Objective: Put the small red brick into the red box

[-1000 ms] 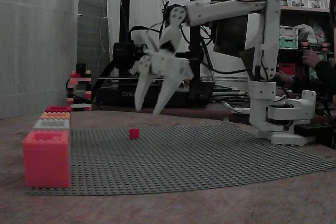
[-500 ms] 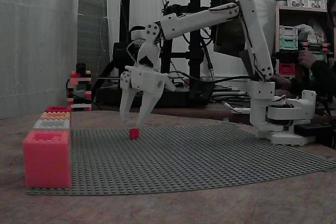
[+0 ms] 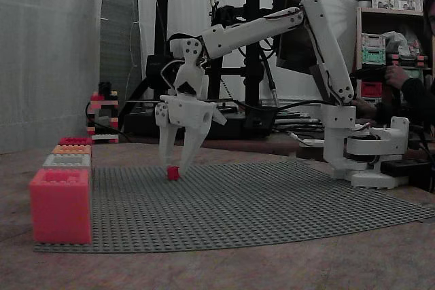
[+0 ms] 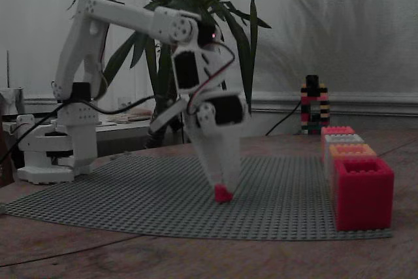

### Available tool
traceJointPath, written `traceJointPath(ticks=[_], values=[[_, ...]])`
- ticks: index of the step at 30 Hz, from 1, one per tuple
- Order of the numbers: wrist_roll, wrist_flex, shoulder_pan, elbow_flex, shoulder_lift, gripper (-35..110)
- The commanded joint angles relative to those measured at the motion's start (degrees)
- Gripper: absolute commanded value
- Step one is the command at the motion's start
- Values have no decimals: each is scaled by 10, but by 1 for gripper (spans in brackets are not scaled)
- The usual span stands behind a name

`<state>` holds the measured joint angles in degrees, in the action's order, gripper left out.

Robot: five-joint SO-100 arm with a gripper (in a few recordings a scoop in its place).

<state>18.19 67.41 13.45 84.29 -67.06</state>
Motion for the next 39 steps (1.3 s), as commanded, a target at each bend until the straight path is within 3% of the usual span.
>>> traceJointPath(ticks=[1,6,15,25,31,39], values=[[4,-4,11,-33,-11,11],[0,-12,15,-36,-6,0],[-25,-45,21,-142,-3,0],[-154,-204,31,-360,121,0],[-176,-318,29,-381,176,0],[-171,-358,30,-383,196,3]])
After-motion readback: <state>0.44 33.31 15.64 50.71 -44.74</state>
